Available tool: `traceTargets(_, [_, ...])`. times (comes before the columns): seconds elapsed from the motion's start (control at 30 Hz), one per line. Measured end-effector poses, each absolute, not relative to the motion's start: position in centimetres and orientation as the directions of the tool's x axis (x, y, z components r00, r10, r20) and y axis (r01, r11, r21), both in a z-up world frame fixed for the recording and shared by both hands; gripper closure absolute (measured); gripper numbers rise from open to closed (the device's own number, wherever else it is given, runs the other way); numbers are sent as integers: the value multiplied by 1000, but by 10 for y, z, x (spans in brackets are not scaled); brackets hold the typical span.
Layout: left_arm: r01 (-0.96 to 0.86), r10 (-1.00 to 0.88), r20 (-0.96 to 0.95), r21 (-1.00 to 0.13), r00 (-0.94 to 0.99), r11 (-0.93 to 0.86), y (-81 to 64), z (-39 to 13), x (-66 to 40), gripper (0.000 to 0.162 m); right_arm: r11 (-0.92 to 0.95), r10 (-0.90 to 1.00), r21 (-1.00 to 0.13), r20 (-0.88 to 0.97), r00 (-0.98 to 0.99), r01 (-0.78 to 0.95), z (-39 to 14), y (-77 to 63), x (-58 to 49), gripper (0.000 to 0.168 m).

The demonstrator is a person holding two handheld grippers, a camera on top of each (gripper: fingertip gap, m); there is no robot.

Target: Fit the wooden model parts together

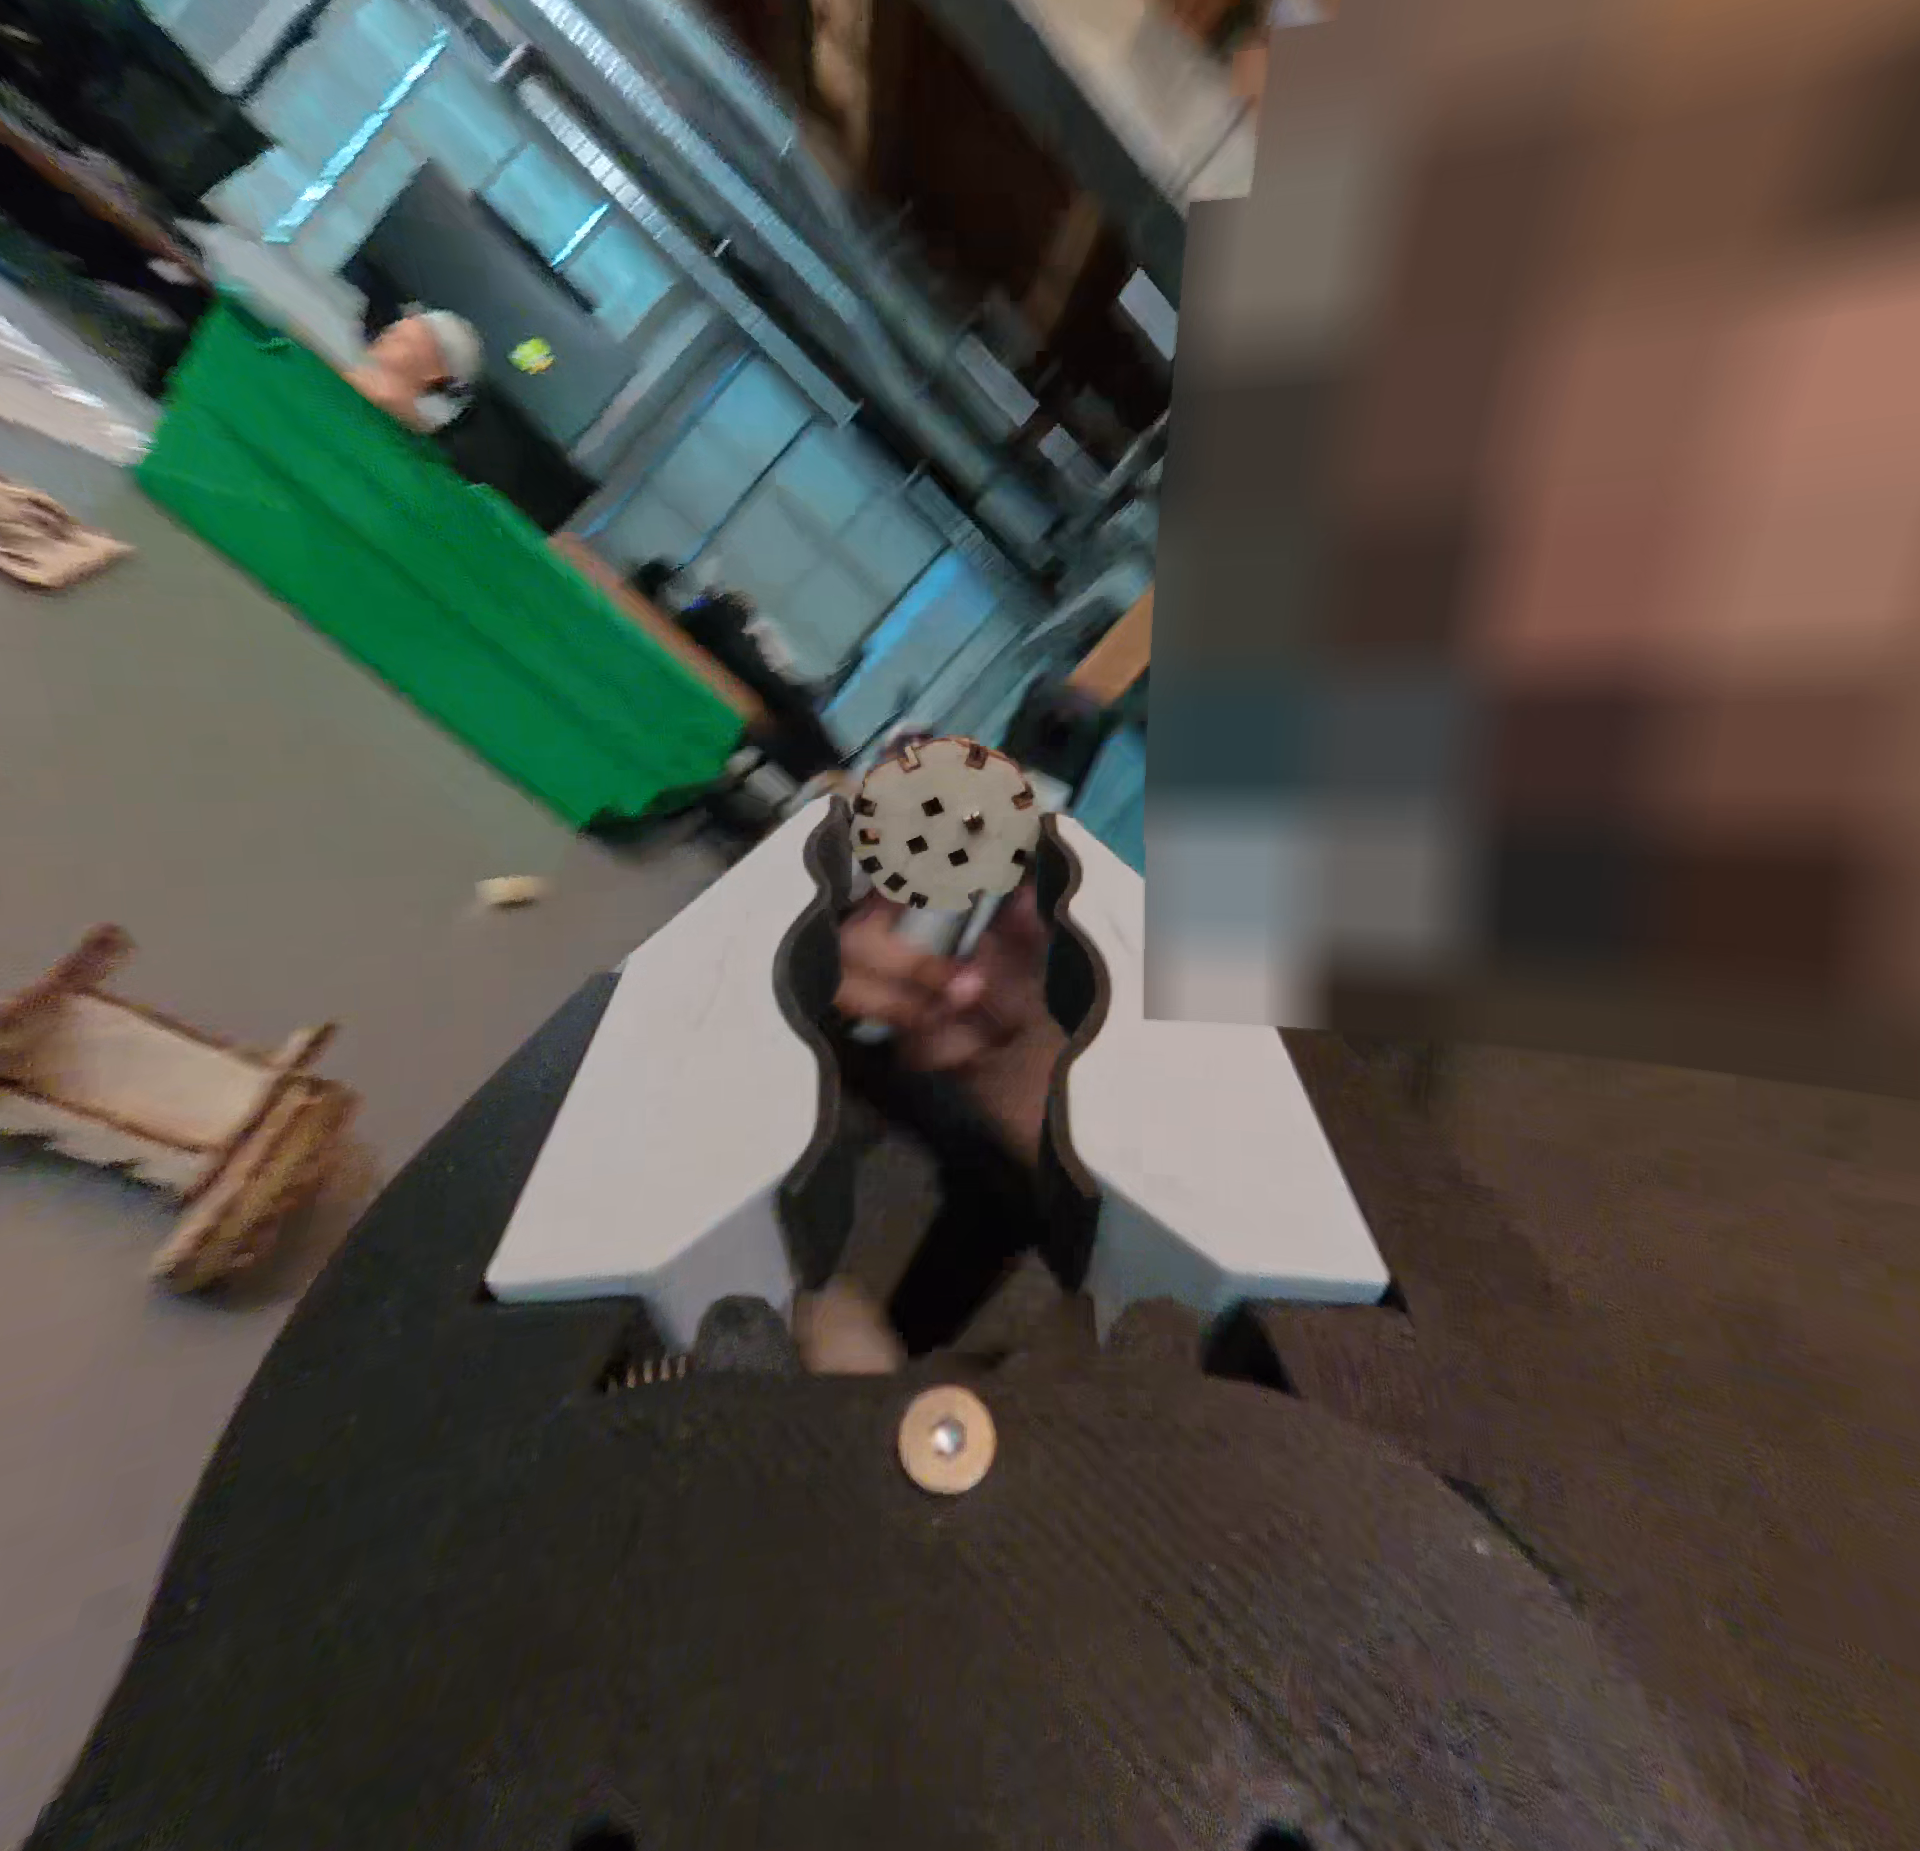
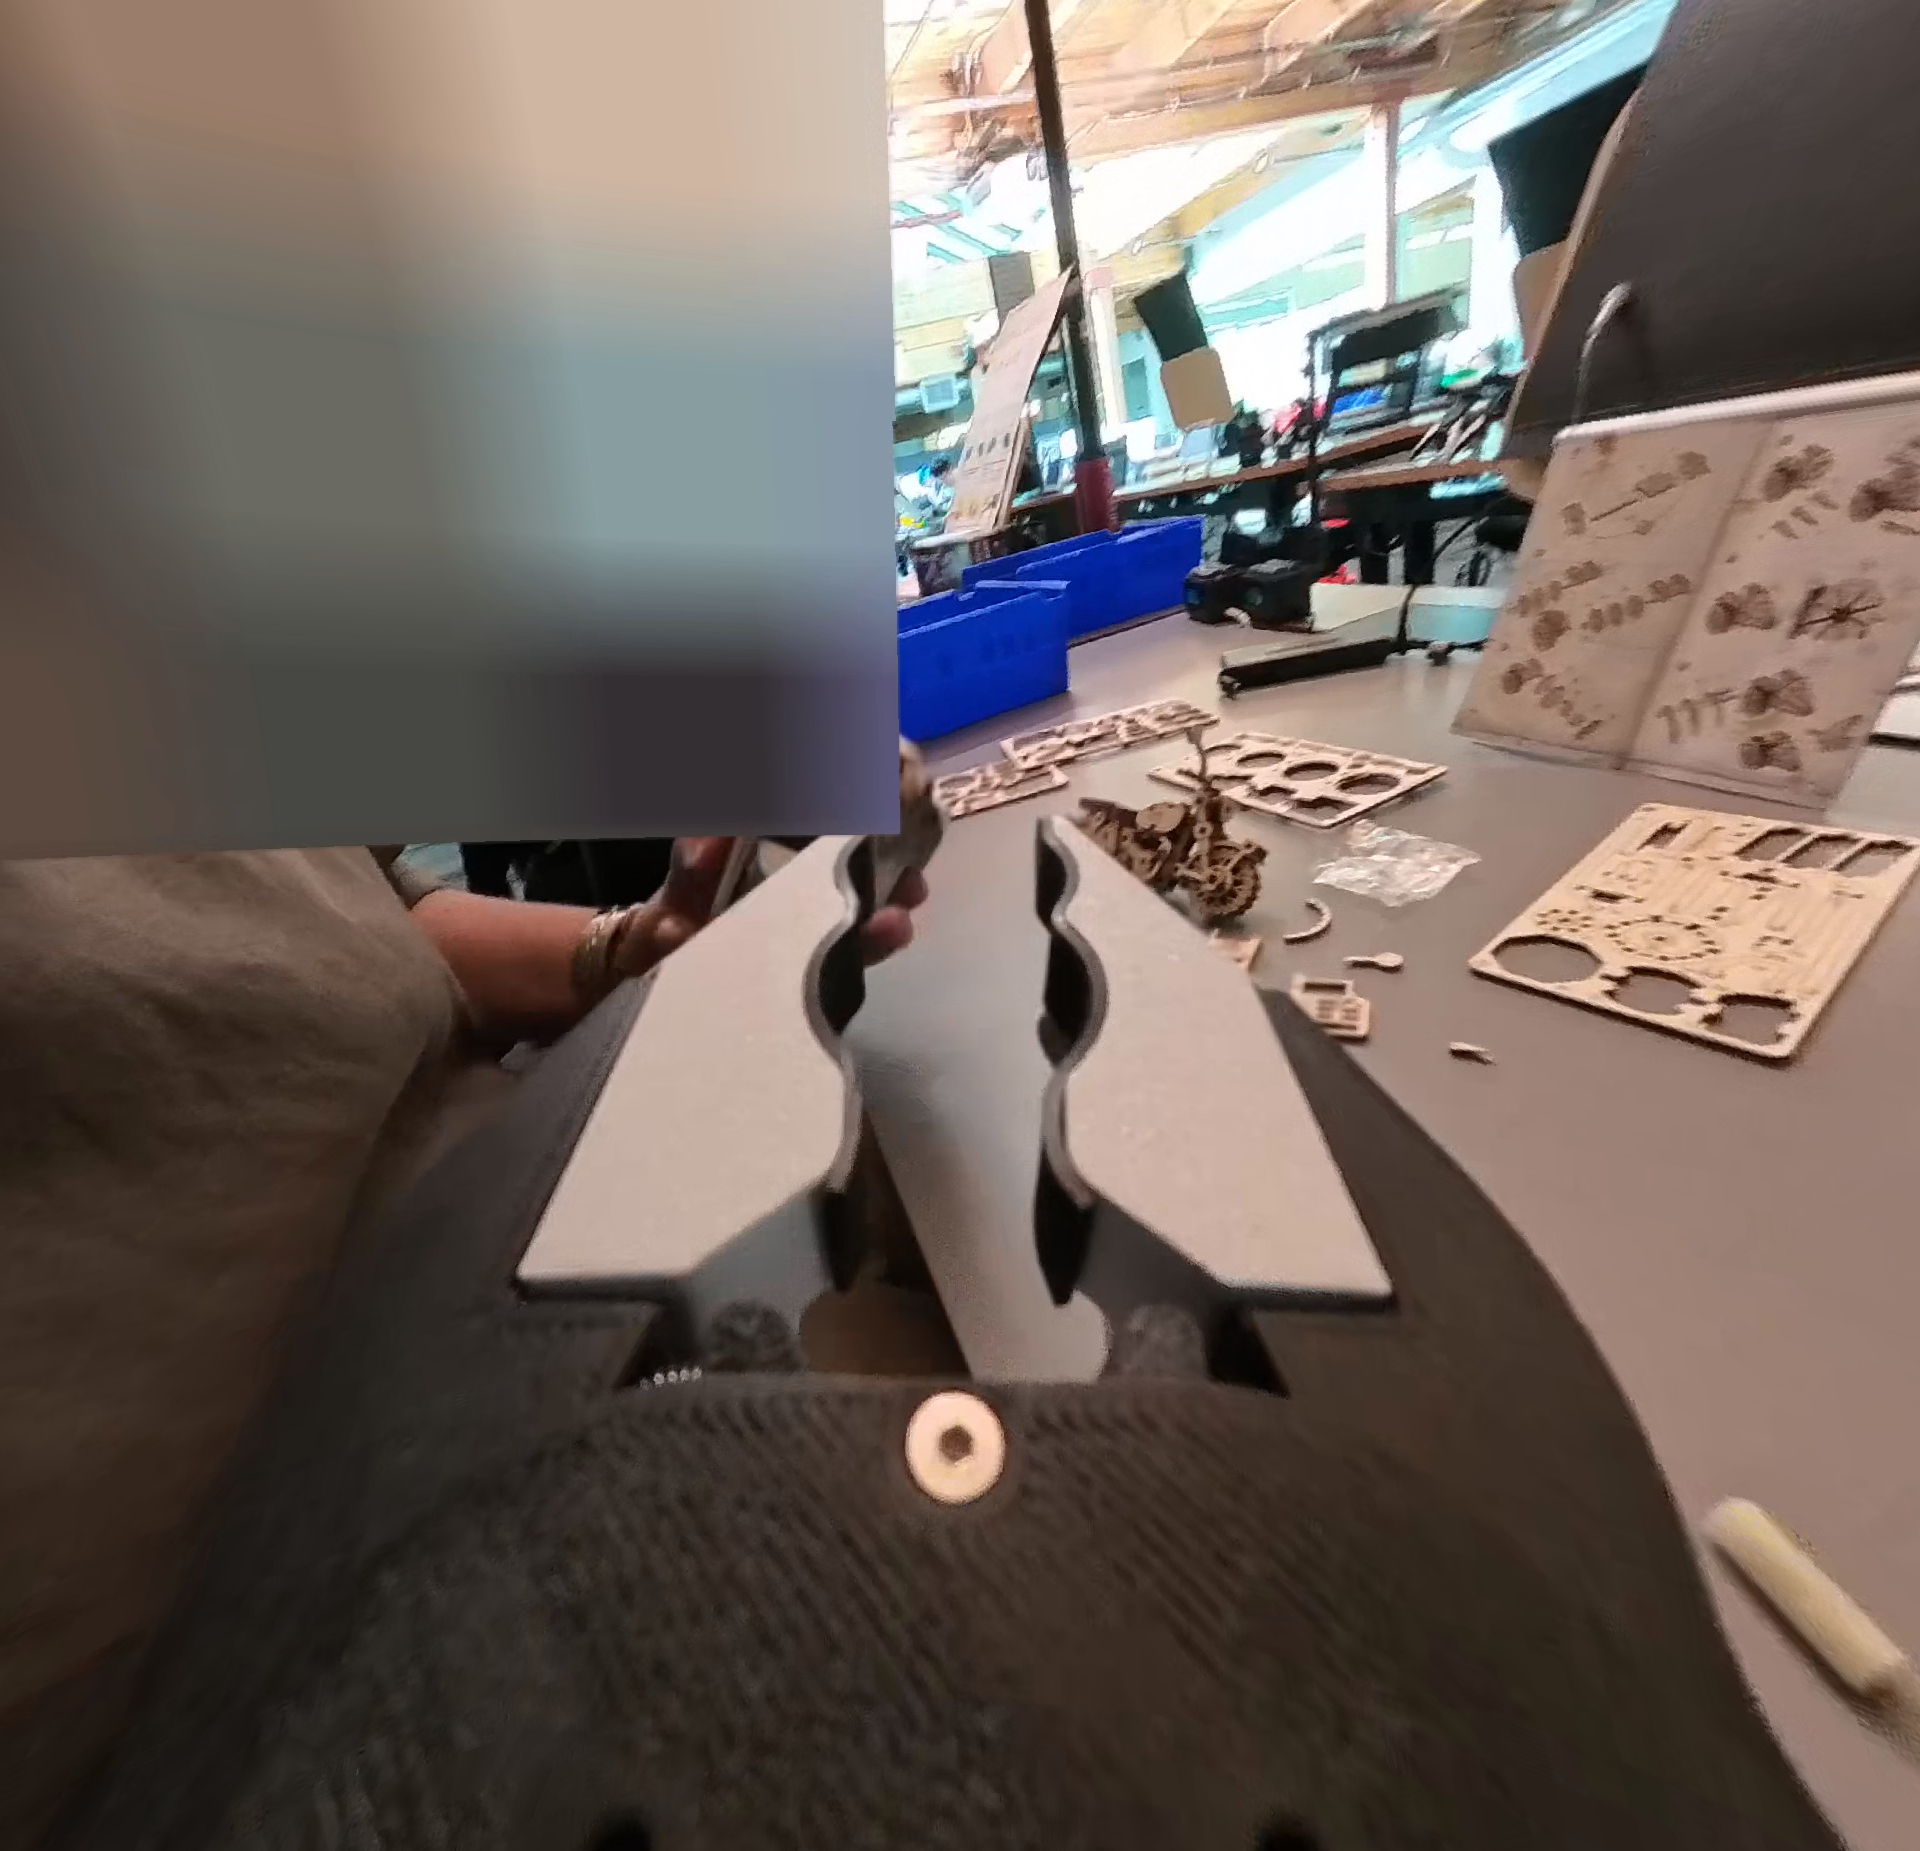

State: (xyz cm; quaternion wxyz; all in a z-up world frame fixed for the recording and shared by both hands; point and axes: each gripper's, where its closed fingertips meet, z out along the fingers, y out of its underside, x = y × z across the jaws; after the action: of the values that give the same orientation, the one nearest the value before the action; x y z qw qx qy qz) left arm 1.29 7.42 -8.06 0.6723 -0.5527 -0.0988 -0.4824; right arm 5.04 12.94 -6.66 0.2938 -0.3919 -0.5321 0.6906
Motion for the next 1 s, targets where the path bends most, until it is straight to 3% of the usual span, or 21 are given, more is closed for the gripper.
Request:
traceTargets(0.1, [478,-379,487,-870,787,-123,85,-109,18,129,-255,858,-967,-211,-468,-31,-59,144,52,140])
traceTargets(0.17, [290,-295,335,-939,895,-185,90,-129,19,129,-228,878,-973,-193,-439,-29,-61,150,50,140])
traceTargets(0.3, [-85,-249,-7,-949,968,-303,94,-165,25,129,-176,904,-984,-160,-397,-4,-71,156,46,141])
traceTargets(0.4, [-191,-257,-99,-911,961,-365,96,-181,31,129,-183,903,-982,-182,-389,35,-79,157,42,141])
traceTargets(0.6, [-172,-211,-100,-918,972,-357,104,-176,24,129,-143,890,-966,-221,-399,216,-117,151,32,129])
traceTargets(0.73, [155,-146,227,-909,963,-387,108,-167,21,128,-55,854,-983,-139,-502,178,-116,125,35,92])
traceTargets(0.83, [418,-122,498,-818,858,-396,109,-156,24,129,151,856,-977,53,-515,150,-130,113,36,95])
traceTargets(1.0, [552,-186,653,-734,735,-395,104,-149,35,129,332,827,-932,213,-521,146,-148,101,35,108])
